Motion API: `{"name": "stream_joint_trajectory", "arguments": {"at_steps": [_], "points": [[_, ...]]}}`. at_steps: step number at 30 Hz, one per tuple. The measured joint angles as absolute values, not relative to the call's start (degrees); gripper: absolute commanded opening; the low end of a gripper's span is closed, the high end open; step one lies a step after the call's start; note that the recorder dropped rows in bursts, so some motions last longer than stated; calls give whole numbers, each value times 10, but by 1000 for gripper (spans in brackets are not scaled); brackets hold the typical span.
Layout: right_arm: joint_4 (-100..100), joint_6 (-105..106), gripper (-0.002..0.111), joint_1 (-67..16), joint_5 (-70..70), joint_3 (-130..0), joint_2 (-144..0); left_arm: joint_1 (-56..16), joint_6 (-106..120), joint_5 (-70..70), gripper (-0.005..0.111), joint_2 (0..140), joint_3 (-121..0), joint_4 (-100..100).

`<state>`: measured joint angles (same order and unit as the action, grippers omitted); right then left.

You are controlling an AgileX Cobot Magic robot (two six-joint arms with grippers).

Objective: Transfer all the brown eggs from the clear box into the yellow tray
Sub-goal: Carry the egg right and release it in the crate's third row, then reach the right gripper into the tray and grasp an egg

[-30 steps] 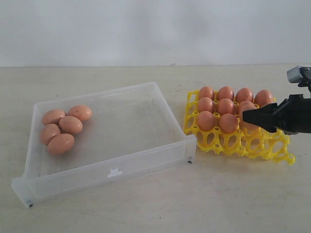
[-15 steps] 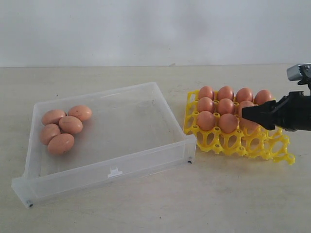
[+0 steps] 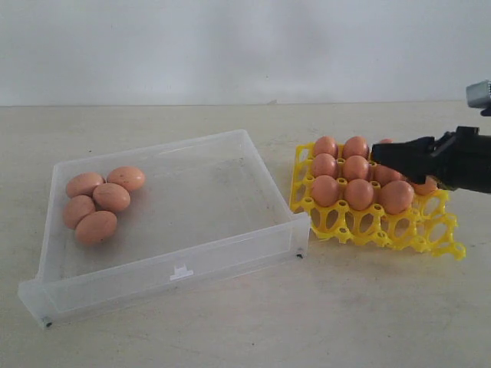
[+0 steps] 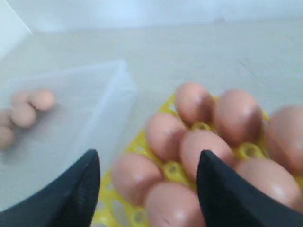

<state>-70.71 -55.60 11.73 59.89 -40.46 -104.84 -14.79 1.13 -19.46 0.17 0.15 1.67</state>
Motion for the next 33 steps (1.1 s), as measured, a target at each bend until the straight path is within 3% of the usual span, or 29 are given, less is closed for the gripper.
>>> {"name": "stream_joint_trajectory", "arguments": {"at_steps": [5,9,11,15,18,22,26,30,33], "points": [[-624,-549,8,49,680,-414,-1048,-148,11,-195,-4,2,1,17],[-588,-501,0,-94,662,-483,-1048,-148,11,-195,-4,2,1,17],[-584,-472,0,-175,594,-543,-1049,-148,11,-195,-4,2,1,17],[-563,-351,0,-345,331,-686,-1066,-148,11,-195,-4,2,1,17],[-516,-222,0,-434,174,-809,-1114,-148,11,-195,-4,2,1,17],[-480,-200,0,-467,81,-947,-1214,-148,11,-195,-4,2,1,17],[-369,-217,0,-467,-141,-1101,-1315,-148,11,-195,-4,2,1,17],[69,237,0,-456,-452,-1265,-1402,-148,11,-195,-4,2,1,17],[183,327,6,-461,-518,-1331,-1428,-148,11,-195,-4,2,1,17]]}}
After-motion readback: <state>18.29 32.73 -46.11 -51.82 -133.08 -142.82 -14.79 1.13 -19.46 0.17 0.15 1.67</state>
